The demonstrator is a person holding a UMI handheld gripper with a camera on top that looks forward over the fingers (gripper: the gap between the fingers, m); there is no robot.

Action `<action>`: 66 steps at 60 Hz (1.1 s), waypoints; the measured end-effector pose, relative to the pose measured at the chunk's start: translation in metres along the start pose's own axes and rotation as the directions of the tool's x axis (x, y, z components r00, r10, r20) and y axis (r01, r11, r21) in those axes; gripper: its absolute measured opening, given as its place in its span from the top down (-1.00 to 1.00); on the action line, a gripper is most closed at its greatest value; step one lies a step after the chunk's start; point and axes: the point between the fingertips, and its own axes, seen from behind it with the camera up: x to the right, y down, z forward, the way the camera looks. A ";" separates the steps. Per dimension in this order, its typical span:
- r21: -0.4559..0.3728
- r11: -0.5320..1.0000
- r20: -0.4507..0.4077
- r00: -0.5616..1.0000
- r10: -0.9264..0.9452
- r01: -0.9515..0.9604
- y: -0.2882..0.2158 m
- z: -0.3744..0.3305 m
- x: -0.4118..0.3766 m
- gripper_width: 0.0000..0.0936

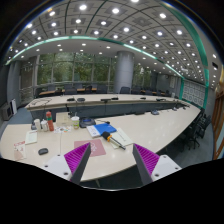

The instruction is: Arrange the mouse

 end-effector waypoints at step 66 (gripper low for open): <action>-0.202 0.977 0.454 0.891 0.028 0.072 0.272 0.256 -0.596 -0.83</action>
